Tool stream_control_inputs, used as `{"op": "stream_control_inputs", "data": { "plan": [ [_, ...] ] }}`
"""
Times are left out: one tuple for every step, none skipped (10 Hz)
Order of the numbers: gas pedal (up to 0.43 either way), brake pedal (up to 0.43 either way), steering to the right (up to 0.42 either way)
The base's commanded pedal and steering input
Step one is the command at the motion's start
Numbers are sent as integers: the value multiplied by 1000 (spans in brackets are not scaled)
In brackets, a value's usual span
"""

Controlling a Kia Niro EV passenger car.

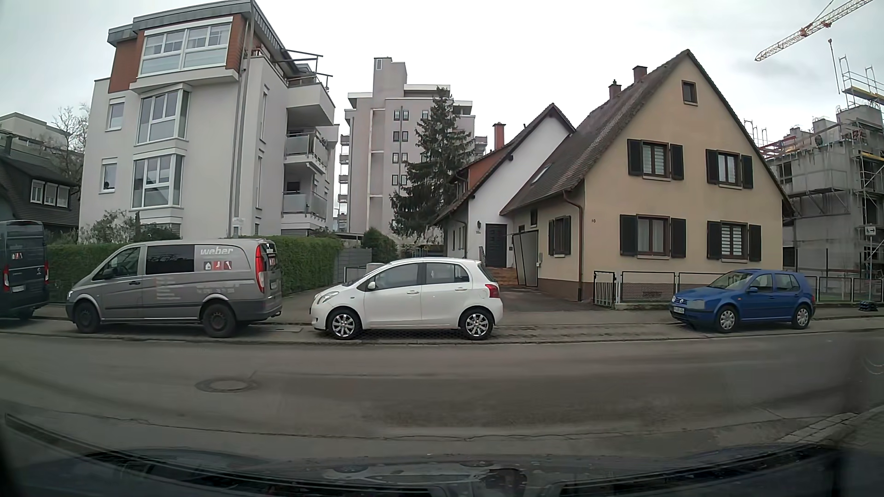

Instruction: Follow the waypoints while adhering to traffic rules and regulations

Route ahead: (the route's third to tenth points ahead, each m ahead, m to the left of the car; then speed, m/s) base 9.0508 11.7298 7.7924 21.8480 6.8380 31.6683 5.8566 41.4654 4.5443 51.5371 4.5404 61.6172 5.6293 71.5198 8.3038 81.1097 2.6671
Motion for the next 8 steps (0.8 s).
{"op": "stream_control_inputs", "data": {
  "plan": [
    [0, 232, -9],
    [0, 226, -14],
    [0, 232, -19],
    [0, 232, -23],
    [0, 232, -31],
    [0, 232, -43],
    [0, 232, -55],
    [0, 220, -74]
  ]
}}
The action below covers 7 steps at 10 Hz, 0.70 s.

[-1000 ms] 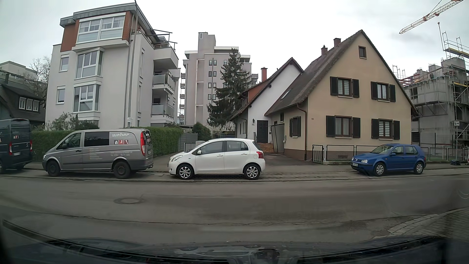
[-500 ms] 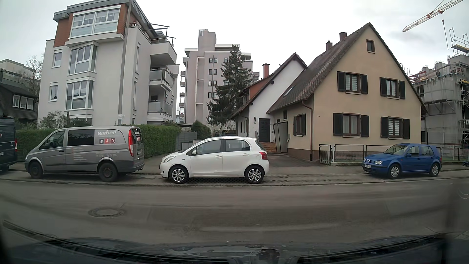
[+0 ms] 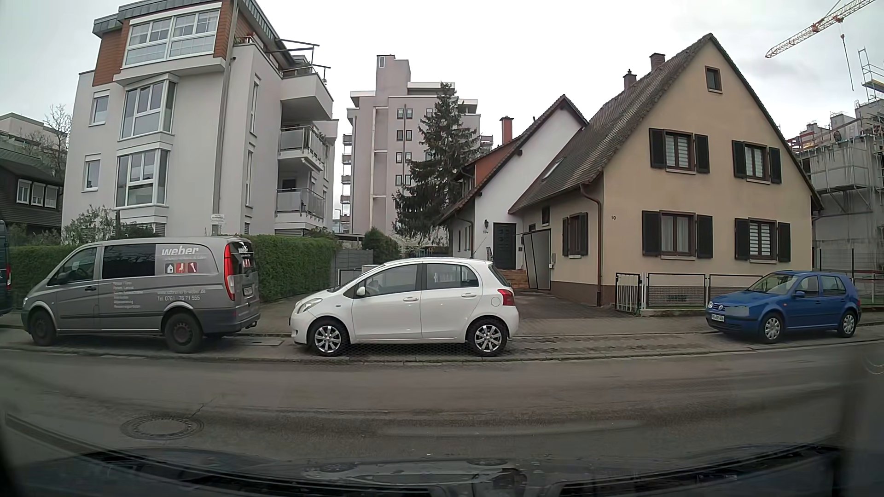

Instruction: Follow the waypoints while adhering to traffic rules and regulations

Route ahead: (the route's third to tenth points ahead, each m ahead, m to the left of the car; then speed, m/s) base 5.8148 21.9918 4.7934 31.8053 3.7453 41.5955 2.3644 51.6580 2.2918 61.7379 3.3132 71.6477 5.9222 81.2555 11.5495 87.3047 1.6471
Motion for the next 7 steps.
{"op": "stream_control_inputs", "data": {
  "plan": [
    [0, 110, -100],
    [0, 6, -127],
    [0, 0, -156],
    [0, 0, -191],
    [0, 0, -226],
    [0, 0, -259],
    [0, 0, -295]
  ]
}}
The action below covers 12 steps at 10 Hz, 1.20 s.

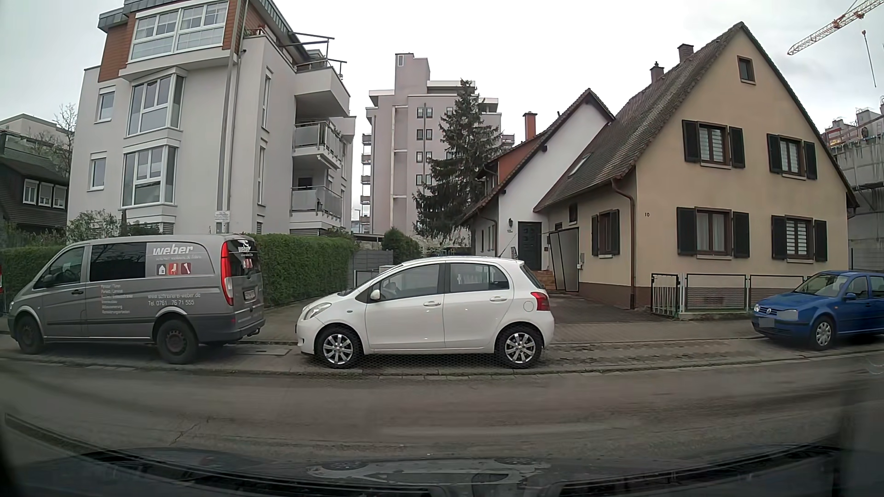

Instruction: Follow the waypoints while adhering to traffic rules and regulations

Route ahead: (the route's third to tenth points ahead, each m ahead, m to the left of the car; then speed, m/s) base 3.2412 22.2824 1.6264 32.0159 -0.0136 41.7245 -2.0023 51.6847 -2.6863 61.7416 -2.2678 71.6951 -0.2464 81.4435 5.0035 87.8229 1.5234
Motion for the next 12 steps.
{"op": "stream_control_inputs", "data": {
  "plan": [
    [8, 0, -319],
    [47, 0, -351],
    [79, 0, -383],
    [98, 0, -413],
    [98, 0, -447],
    [118, 0, -484],
    [138, 0, -519],
    [138, 0, -559],
    [138, 0, -606],
    [138, 0, -663],
    [138, 0, -710],
    [138, 0, -746]
  ]
}}
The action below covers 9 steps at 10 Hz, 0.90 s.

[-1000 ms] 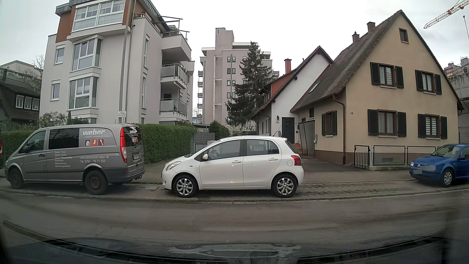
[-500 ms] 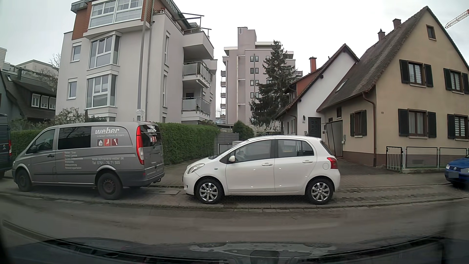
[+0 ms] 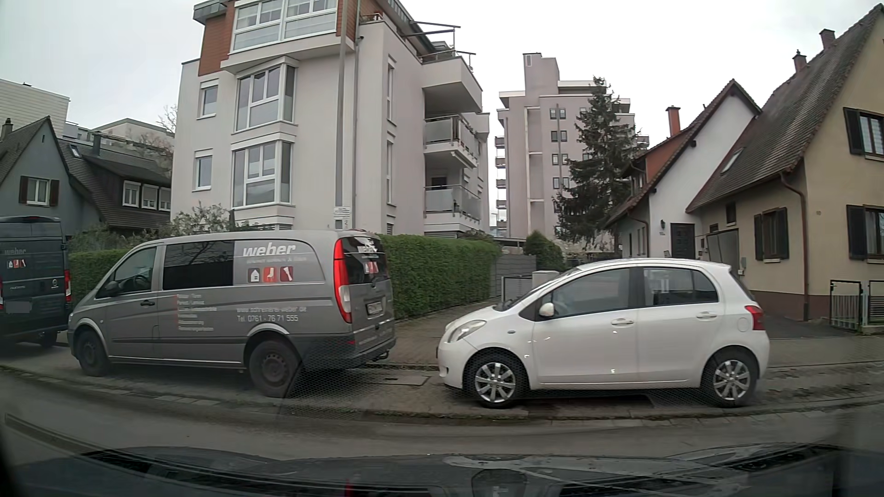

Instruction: Follow the waypoints while adhering to traffic rules and regulations

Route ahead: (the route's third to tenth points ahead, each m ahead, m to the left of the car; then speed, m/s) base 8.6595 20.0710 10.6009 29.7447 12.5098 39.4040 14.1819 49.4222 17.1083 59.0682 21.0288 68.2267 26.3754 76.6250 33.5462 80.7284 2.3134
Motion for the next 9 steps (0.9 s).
{"op": "stream_control_inputs", "data": {
  "plan": [
    [150, 0, -781],
    [157, 0, -804],
    [157, 0, -817],
    [157, 0, -817],
    [169, 0, -809],
    [169, 0, -794],
    [169, 0, -781],
    [169, 0, -766],
    [169, 0, -755]
  ]
}}
